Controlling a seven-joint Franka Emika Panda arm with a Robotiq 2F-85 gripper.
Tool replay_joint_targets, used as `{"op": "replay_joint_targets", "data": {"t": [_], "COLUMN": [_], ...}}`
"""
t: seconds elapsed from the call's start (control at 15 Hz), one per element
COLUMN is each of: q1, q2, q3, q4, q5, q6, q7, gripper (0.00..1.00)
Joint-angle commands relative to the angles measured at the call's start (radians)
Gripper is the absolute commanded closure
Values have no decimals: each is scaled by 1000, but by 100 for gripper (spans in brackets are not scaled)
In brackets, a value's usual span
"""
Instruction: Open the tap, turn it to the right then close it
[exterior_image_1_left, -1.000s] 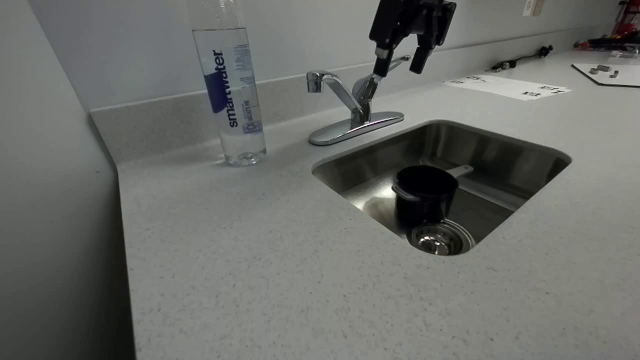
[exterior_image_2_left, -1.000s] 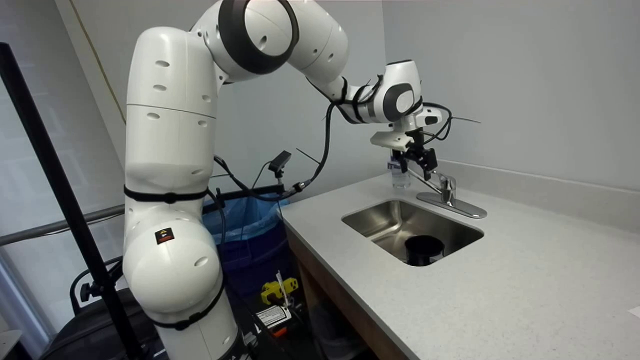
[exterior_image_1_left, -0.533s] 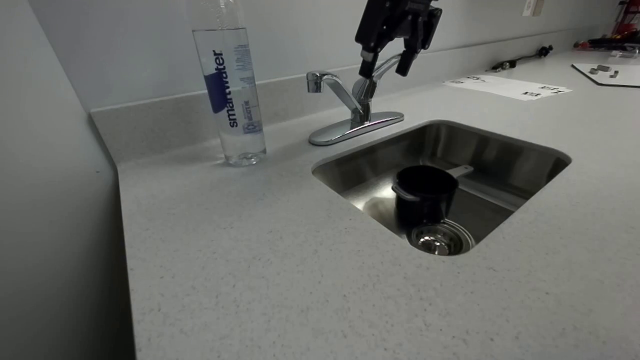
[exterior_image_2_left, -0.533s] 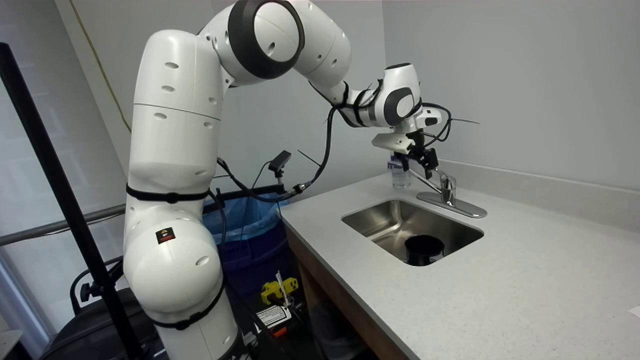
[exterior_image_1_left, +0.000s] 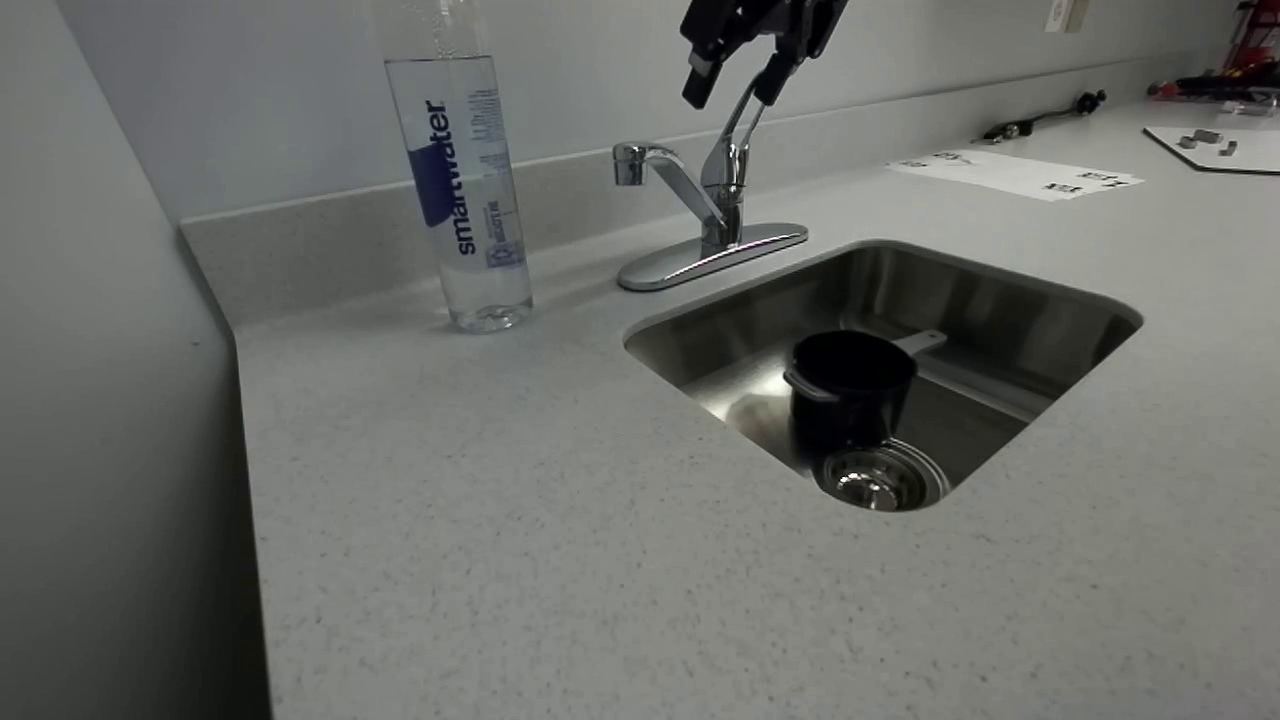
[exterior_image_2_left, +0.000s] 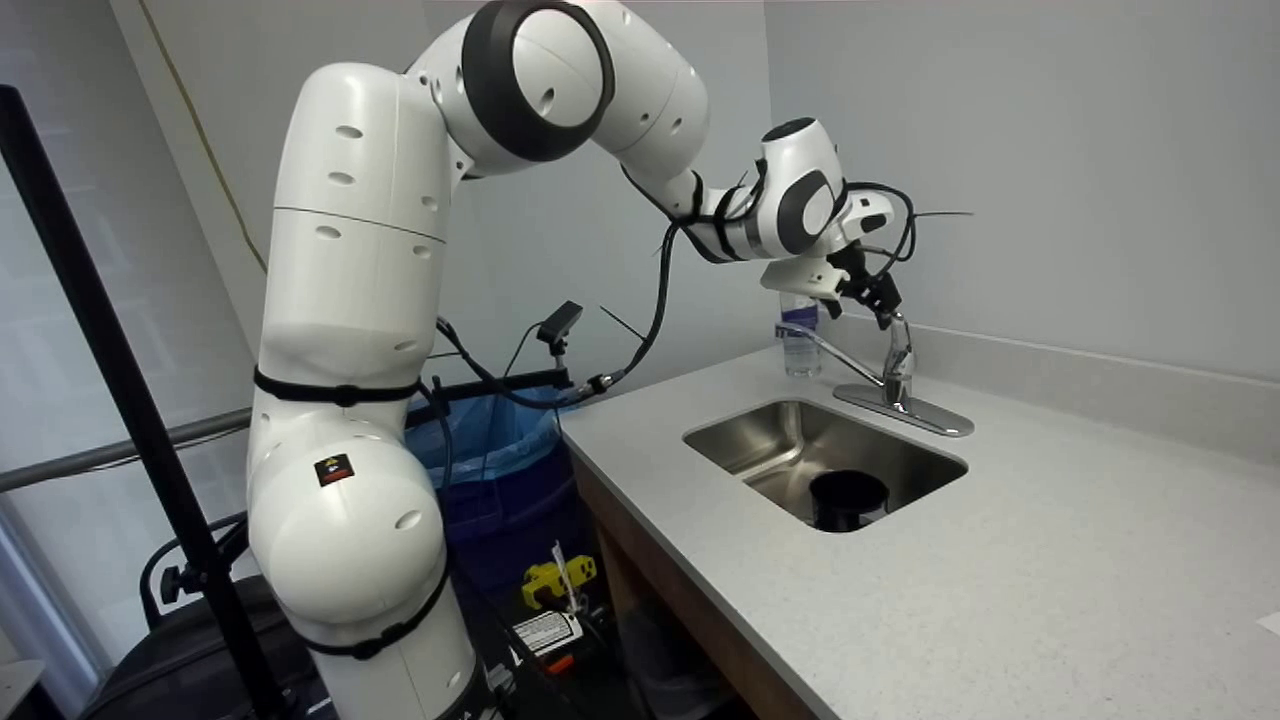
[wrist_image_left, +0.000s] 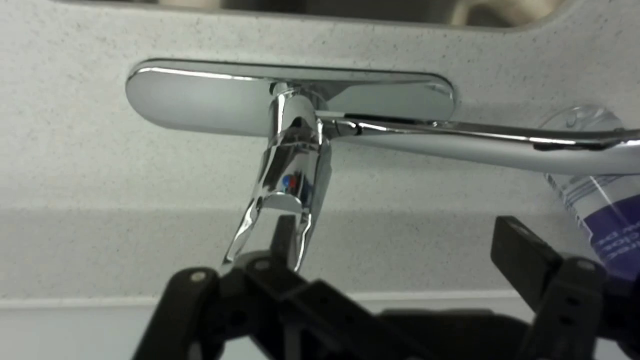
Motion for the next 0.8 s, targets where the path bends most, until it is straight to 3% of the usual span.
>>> {"op": "replay_joint_targets", "data": {"t": [0.0, 0.27, 0.73], "q1": [43, 68, 50], "q2": [31, 32, -14], "q3": [-59, -80, -35], "q4": [39, 35, -6], "q5": [-55, -70, -6], "q6": [81, 93, 32], "q7": [47, 84, 46], "gripper": [0, 0, 0]}}
